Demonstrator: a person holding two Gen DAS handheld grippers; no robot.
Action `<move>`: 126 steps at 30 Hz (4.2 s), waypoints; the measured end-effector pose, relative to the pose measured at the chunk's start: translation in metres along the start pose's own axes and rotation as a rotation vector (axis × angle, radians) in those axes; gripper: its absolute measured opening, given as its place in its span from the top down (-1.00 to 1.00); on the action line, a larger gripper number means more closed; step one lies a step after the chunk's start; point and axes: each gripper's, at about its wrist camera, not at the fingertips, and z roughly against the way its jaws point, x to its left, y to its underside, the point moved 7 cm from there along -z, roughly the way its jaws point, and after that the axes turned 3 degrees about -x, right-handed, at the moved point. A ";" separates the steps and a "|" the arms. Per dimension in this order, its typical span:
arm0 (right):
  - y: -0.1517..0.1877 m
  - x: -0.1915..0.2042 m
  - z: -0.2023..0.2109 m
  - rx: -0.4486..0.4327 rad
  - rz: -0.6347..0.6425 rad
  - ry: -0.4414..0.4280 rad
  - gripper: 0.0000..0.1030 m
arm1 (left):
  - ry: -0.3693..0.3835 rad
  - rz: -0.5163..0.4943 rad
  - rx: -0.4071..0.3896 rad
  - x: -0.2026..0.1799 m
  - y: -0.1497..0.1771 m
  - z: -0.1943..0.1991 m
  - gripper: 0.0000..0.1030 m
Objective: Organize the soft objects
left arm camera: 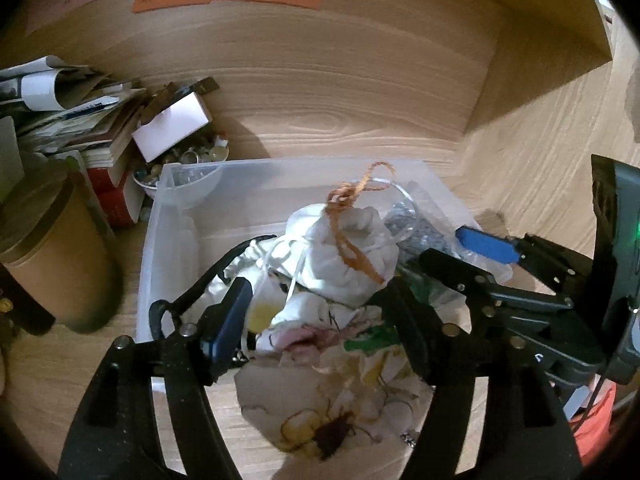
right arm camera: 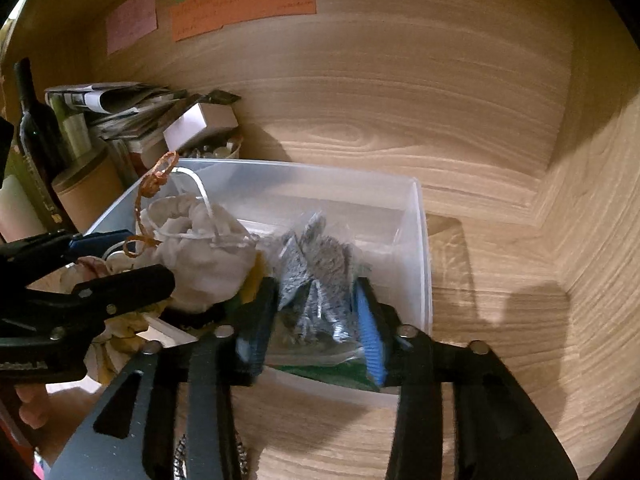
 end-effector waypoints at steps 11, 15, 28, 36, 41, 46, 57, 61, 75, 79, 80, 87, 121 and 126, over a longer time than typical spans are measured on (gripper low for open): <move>-0.006 0.006 0.045 -0.095 -0.006 -0.008 -0.16 | -0.035 -0.055 -0.093 -0.002 0.009 0.053 -0.62; 0.004 0.016 0.062 -0.109 0.016 -0.028 -0.17 | -0.038 -0.062 -0.099 -0.001 0.024 0.068 -0.63; 0.070 0.047 0.033 0.061 0.086 -0.088 -0.10 | -0.010 -0.019 -0.027 0.002 0.050 0.049 0.07; 0.080 0.053 0.006 0.155 0.117 -0.112 0.51 | 0.015 0.007 -0.022 0.006 0.044 0.037 0.56; 0.081 0.054 0.003 0.151 0.121 -0.112 0.78 | 0.014 -0.002 -0.038 0.004 0.042 0.038 0.83; 0.080 0.051 0.006 0.119 0.112 -0.109 0.85 | -0.004 -0.020 -0.080 0.004 0.039 0.053 0.85; 0.060 0.042 0.028 0.030 0.081 -0.087 0.86 | -0.096 -0.056 -0.190 0.019 0.007 0.086 0.86; 0.052 0.037 0.038 0.000 0.070 -0.078 0.86 | -0.119 -0.061 -0.228 0.025 -0.008 0.094 0.86; -0.011 0.020 0.083 -0.205 0.036 -0.037 0.86 | -0.082 -0.048 -0.161 0.031 -0.022 0.057 0.86; -0.028 0.016 0.072 -0.228 0.036 0.013 0.86 | -0.065 -0.027 -0.093 0.037 -0.014 0.034 0.86; -0.031 0.015 0.067 -0.224 0.037 0.025 0.86 | -0.064 -0.022 -0.077 0.039 -0.011 0.029 0.86; -0.020 0.010 0.026 -0.110 0.030 0.042 0.86 | -0.079 -0.029 -0.015 0.043 0.002 0.014 0.84; -0.037 0.035 0.165 -0.402 0.046 -0.026 -0.41 | -0.137 -0.086 -0.415 -0.006 -0.022 0.185 -0.75; -0.036 0.043 0.199 -0.479 0.028 -0.042 -0.60 | -0.132 -0.087 -0.482 -0.017 -0.020 0.215 -0.95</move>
